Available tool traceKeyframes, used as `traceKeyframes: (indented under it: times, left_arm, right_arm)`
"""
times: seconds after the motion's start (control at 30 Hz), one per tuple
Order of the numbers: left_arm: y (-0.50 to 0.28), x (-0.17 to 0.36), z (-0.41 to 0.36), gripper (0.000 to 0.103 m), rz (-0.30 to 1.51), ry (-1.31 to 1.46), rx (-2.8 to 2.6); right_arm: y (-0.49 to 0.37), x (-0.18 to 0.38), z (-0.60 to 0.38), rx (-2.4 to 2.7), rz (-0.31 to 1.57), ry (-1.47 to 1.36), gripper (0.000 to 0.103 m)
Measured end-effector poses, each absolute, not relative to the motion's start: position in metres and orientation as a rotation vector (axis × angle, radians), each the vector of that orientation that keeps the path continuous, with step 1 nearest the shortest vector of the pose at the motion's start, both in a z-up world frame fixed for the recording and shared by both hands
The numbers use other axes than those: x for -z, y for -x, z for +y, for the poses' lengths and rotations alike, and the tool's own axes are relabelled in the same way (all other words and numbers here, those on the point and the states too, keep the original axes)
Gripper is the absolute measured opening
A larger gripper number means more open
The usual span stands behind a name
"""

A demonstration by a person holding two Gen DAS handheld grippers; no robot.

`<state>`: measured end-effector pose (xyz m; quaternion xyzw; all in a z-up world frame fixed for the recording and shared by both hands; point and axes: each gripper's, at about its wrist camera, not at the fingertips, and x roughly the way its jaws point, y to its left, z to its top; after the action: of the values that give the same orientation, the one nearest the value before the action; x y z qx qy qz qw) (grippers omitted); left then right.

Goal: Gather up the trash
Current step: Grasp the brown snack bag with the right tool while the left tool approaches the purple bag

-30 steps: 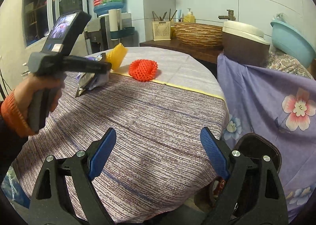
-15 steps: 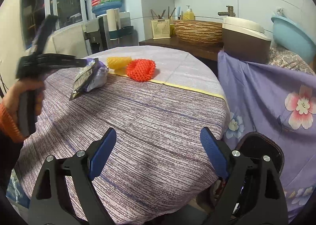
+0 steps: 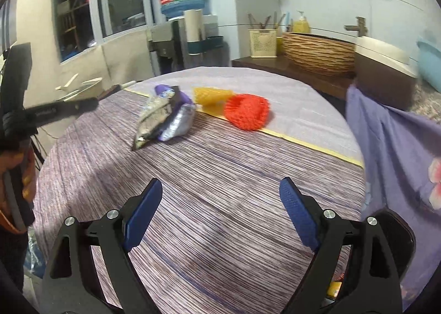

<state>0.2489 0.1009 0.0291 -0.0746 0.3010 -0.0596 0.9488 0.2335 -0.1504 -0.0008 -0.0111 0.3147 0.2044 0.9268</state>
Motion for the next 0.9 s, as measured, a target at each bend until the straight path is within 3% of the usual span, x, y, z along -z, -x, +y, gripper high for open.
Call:
traceKeyframes:
  times: [0.1, 0.13, 0.17, 0.2, 0.23, 0.53, 0.63, 0.9]
  left_arm:
    - [-0.246, -0.029, 0.107, 0.004, 0.614, 0.145, 0.129]
    - [-0.244, -0.029, 0.110, 0.015, 0.612, 0.142, 0.126]
    - [-0.244, -0.029, 0.113, 0.028, 0.616, 0.136, 0.119]
    - [-0.242, -0.030, 0.117, 0.062, 0.612, 0.135, 0.107]
    - [-0.238, -0.031, 0.123, 0.076, 0.594, 0.136, 0.089]
    - [-0.216, -0.031, 0.169, 0.078, 0.589, 0.132, 0.025]
    - [-0.205, -0.030, 0.191, 0.082, 0.582, 0.164, 0.000]
    - [-0.200, -0.015, 0.215, 0.082, 0.613, 0.211, 0.002]
  right_arm:
    - [-0.244, -0.003, -0.136, -0.458, 0.651, 0.019, 0.088]
    - [-0.248, -0.004, -0.131, -0.475, 0.664, 0.013, 0.090]
    - [-0.253, -0.004, -0.126, -0.498, 0.680, 0.003, 0.090]
    - [-0.257, -0.005, -0.122, -0.514, 0.691, -0.006, 0.090]
    - [-0.264, -0.006, -0.113, -0.537, 0.708, -0.011, 0.090]
    - [-0.294, -0.008, -0.020, -0.671, 0.705, 0.192, 0.090]
    - [-0.312, -0.002, 0.012, -0.650, 0.703, 0.287, 0.096]
    - [-0.368, 0.035, 0.070, -0.556, 0.832, 0.447, 0.097]
